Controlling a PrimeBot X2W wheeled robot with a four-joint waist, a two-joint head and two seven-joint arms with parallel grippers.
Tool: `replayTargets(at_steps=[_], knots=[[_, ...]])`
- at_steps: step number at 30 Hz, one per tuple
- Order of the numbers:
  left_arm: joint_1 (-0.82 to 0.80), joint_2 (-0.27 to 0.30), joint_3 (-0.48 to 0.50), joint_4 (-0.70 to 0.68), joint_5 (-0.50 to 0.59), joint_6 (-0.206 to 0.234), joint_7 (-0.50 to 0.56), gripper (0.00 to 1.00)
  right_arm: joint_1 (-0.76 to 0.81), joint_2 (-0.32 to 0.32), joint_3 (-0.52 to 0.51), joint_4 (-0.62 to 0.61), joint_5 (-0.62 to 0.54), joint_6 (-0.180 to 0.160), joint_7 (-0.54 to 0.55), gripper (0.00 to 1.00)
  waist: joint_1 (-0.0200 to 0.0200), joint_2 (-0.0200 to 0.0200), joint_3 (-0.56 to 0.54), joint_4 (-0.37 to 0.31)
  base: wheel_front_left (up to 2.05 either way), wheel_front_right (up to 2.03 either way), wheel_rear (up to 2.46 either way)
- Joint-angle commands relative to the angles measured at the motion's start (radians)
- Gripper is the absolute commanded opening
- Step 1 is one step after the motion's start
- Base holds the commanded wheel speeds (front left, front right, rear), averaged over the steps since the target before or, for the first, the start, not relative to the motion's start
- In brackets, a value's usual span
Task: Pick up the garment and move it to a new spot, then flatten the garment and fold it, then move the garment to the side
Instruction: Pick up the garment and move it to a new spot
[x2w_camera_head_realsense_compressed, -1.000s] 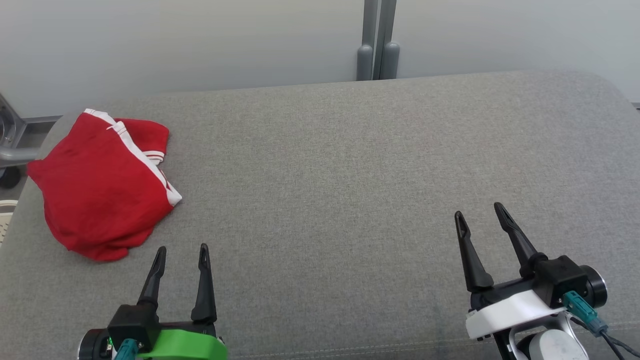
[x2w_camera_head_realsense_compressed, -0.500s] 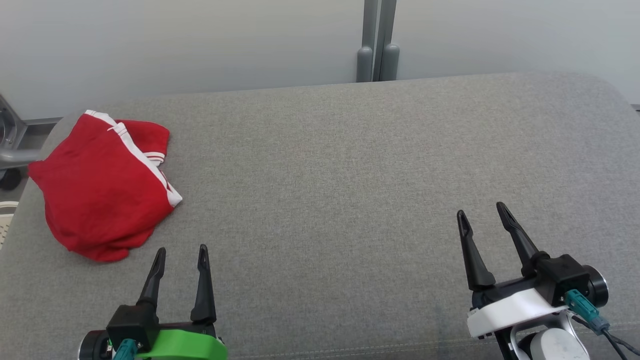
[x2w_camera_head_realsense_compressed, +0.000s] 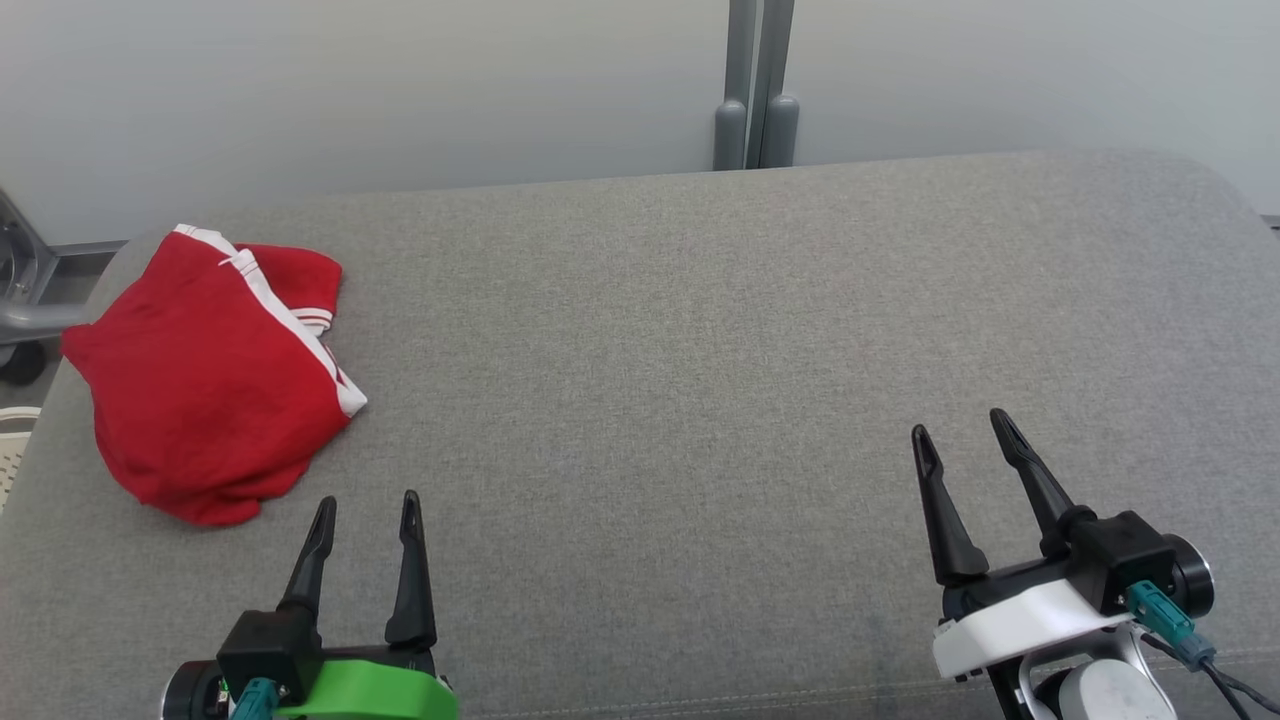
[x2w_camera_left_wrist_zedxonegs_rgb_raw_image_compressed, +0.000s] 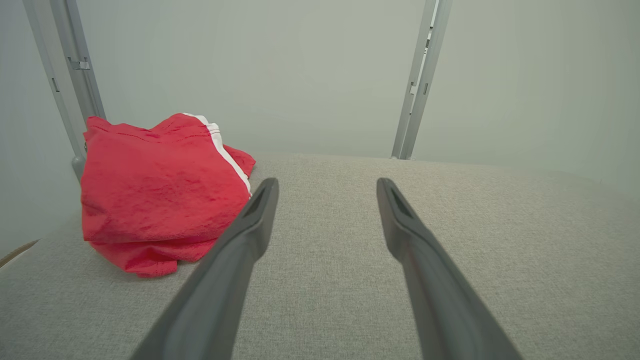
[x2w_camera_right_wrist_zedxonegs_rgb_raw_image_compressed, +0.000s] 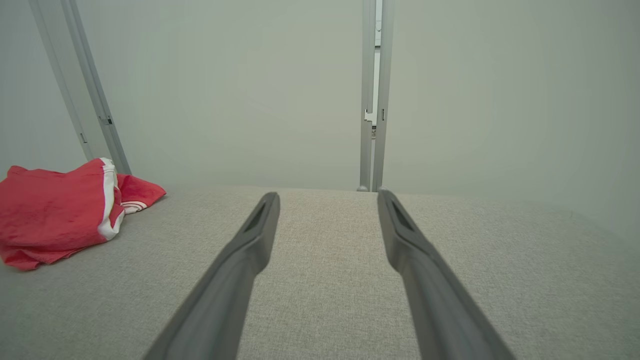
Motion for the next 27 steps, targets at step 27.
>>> replayTargets(at_steps=[27], knots=[[0.012,0.006,0.017,-0.008,0.006,0.02,0.0,1.0,0.017,-0.003,-0.007,0.04,0.035,0.0,-0.004,1.0,0.0,0.0,0.004,0.341,0.0,0.0,0.0]])
